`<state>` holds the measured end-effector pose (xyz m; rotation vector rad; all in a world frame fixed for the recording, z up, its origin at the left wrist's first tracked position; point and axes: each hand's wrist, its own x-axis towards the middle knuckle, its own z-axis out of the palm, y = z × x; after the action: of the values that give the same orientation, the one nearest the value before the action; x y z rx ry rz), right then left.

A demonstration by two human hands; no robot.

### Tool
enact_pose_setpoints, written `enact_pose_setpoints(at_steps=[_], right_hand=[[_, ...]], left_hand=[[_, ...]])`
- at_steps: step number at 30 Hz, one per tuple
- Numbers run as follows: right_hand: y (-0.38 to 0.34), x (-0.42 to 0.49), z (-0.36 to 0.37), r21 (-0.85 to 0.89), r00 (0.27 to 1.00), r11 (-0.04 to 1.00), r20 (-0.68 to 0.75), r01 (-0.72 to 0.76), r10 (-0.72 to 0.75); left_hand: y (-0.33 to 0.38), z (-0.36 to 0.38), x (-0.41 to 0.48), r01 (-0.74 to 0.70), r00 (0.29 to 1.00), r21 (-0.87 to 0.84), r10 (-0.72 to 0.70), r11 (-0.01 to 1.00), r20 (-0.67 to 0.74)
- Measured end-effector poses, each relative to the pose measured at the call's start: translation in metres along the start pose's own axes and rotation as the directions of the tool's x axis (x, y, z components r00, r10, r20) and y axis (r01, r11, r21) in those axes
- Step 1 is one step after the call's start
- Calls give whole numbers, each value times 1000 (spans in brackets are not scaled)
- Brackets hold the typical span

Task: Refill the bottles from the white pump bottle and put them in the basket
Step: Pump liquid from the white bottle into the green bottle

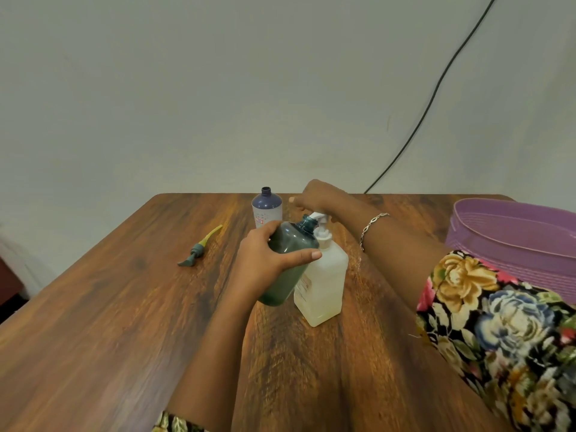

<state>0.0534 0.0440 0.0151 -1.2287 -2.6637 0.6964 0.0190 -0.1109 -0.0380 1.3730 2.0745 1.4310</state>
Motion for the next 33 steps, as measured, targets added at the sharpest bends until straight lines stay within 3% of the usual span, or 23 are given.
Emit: enact_pose_setpoints(at_steps=[5, 15, 22, 33], right_hand=[[-5, -4, -3, 53, 997, 999, 79, 8, -12], [6, 9, 20, -158, 989, 987, -147, -9, -15], [1, 3, 2, 20, 1000, 1000, 6, 20, -20], [4, 7, 22, -209, 987, 978, -159, -9, -25]], left_hand=[[2, -6, -1, -6, 1000, 34, 7, 999, -19], [-8, -2, 0, -6, 1000, 40, 7, 999, -16], [3, -4, 0, -23, 1000, 38, 23, 999, -2], [-8, -2, 0, 12, 1000, 18, -12, 1000, 0]])
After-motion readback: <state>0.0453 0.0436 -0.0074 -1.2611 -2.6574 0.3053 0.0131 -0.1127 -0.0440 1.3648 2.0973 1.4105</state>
